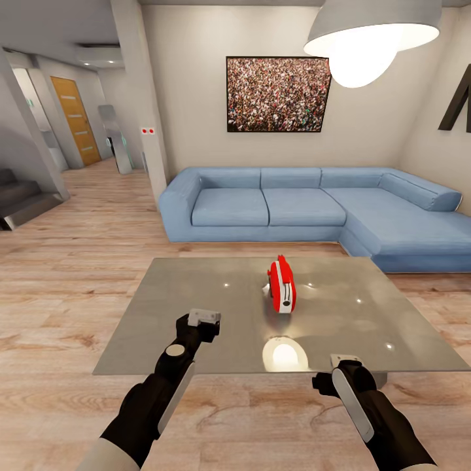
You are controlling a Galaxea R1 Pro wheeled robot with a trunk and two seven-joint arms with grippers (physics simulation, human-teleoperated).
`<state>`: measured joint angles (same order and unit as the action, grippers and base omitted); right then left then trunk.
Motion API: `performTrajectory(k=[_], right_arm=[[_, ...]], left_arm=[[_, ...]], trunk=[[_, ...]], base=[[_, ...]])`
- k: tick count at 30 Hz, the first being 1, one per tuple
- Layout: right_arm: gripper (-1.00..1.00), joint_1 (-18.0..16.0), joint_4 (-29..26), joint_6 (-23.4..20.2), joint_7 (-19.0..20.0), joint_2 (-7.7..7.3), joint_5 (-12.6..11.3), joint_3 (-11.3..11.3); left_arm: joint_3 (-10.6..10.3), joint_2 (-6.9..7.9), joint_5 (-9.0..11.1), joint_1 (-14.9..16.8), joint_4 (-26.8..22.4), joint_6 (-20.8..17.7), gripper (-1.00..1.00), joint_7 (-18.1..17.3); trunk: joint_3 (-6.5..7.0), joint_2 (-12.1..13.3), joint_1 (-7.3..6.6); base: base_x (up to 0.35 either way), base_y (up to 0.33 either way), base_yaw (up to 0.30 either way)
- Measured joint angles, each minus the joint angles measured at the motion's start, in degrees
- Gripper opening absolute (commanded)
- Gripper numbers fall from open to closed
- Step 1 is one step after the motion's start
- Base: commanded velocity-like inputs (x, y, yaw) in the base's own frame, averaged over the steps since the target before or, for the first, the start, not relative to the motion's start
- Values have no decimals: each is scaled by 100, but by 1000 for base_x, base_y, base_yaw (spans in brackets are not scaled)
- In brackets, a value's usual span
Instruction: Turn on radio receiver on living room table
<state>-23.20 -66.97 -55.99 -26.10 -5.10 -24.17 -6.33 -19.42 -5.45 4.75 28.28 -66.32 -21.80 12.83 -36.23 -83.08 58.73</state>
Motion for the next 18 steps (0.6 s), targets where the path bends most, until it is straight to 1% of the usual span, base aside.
performTrajectory(k=[12, 17, 18], right_arm=[[100, 0, 0, 8, 0, -8, 12, -8], [100, 0, 8, 52, 0, -9, 24, -11], [100, 0, 70, 167, 0, -9, 25, -15]], left_arm=[[0, 0, 0, -19, 12, 0, 100, -5], [0, 5, -1, -166, 15, 6, 100, -13], [0, 30, -5, -249, 46, 8, 100, -16]], trunk=[[0, 0, 0], [0, 0, 0], [0, 0, 0]], base=[[0, 0, 0], [0, 0, 0], [0, 0, 0]])
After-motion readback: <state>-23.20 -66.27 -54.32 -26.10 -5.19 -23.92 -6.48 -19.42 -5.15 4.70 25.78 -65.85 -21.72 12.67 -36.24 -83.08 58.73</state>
